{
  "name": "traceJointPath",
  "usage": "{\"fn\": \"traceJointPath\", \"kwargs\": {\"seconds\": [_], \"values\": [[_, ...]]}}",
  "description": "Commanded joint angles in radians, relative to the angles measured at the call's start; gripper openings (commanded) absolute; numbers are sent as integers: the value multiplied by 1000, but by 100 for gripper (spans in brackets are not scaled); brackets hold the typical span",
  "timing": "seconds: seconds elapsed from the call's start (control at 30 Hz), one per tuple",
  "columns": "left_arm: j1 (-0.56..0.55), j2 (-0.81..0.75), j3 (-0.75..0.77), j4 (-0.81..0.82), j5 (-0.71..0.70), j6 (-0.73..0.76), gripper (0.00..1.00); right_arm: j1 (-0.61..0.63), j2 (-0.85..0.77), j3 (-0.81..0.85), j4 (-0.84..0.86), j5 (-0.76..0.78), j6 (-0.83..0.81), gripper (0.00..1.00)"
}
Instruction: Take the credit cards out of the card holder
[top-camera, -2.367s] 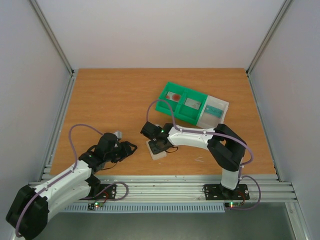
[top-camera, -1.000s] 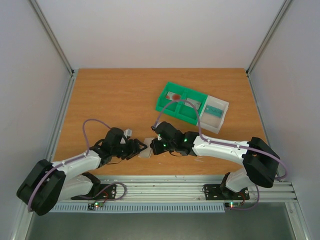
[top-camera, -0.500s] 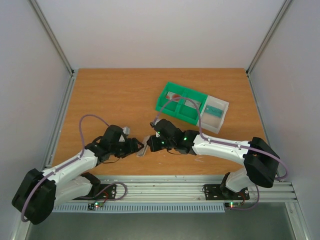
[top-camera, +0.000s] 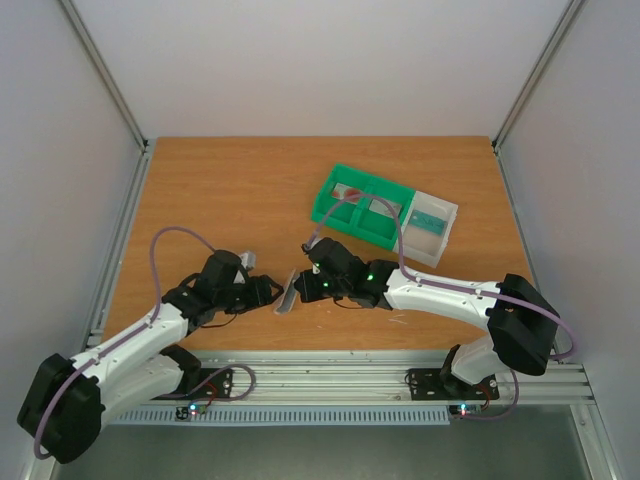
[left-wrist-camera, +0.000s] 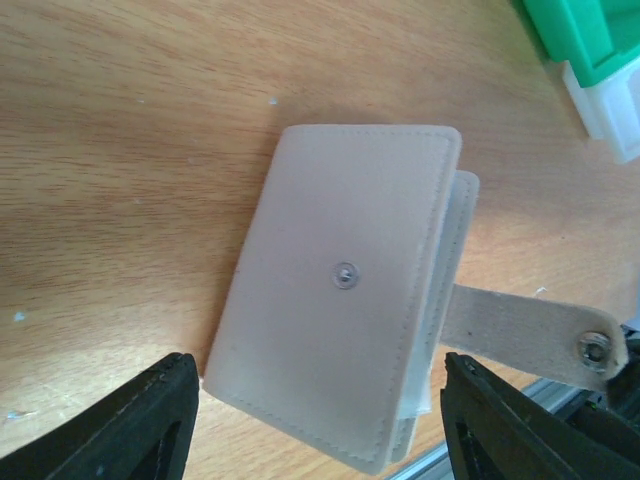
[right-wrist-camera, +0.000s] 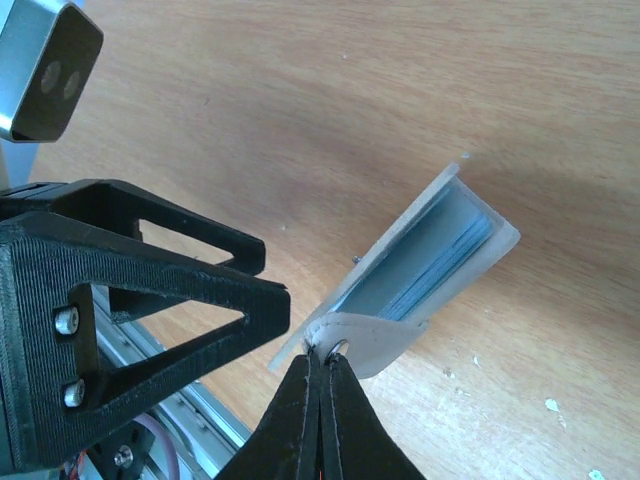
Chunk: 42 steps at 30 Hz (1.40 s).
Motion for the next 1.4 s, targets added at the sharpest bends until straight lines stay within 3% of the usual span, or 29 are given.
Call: {"fn": "traceJointPath", "kwargs": {"seconds": [0.0,0.2,0.43,0.63,1.0,1.27,1.37], "values": [[-2,0,-12,-6,-40,14,67,-4,-26,1,10,28,18,1],[-3,9,-18,113,67,-8,66,-7,-46,-11,47,7,22,1],[-2,22,-41,157,62,-26,67,-7,-32,-9,101,-12,36,1],[-1,71,-17,62,7,-10,64,-16,-37,-15,-25,66,24,1],[-1,76,2,-12,-87,13,59,-66,-167,-219,-148,265,17,1],[-1,110,-5,95,-21,-10,54,-76,-113,-279,-109,255,25,1],[-1,136,-2,111,-9,-13,54,-76,-117,-262,-145,269,23,8]]}}
